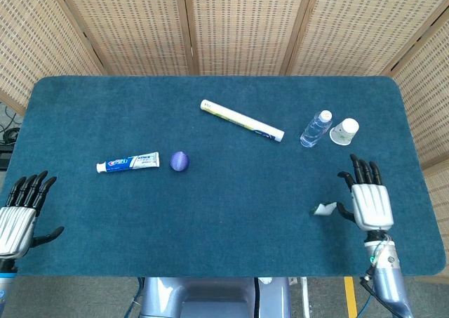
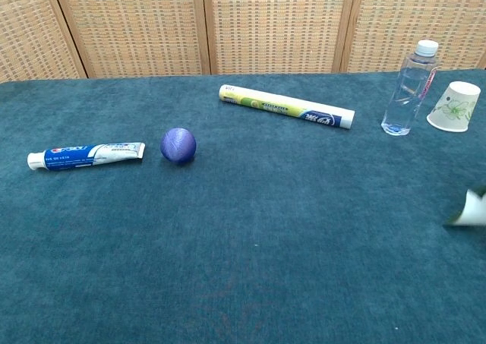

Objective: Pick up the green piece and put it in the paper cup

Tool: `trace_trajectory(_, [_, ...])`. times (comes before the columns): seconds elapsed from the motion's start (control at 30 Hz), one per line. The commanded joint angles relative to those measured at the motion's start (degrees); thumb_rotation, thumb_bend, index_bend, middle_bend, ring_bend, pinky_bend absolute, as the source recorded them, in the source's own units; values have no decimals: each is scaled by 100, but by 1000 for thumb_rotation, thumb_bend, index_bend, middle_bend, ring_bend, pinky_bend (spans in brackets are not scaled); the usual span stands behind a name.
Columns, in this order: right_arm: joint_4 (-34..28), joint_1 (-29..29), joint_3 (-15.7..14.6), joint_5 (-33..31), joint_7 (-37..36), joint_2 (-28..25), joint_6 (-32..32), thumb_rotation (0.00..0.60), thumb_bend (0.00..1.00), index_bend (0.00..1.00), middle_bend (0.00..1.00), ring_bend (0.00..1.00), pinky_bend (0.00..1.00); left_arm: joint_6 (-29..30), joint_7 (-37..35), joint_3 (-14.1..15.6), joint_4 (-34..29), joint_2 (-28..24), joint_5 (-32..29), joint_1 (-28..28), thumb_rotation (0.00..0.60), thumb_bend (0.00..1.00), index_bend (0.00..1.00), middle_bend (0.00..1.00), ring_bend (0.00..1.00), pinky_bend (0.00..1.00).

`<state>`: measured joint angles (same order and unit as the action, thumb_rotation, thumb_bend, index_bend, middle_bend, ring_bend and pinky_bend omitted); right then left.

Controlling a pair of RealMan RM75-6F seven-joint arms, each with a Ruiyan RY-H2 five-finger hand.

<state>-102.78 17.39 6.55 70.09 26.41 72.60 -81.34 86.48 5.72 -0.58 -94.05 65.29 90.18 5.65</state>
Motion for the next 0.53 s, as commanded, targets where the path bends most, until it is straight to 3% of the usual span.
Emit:
trace_trajectory(0.03, [-53,-478,-440,648,-546,-309,-447,600,177,129,0,0,0,16,27,12,-29,-4,20,-12,600,75,0,0,0,0])
trace_trajectory(0.27, [251,-1088,-873,1464,-1229,-491,-1108,600,144,100,0,0,0,126,92,23,-77,-14,117,-49,600,74,0,0,0,0])
trace_trajectory(0.53, [647,-1231,-860,1645,-1501,-428,-1099,600,145,101,0,0,0,97,114,-11,-68,-13,38,-49,600,73,0,0,0,0])
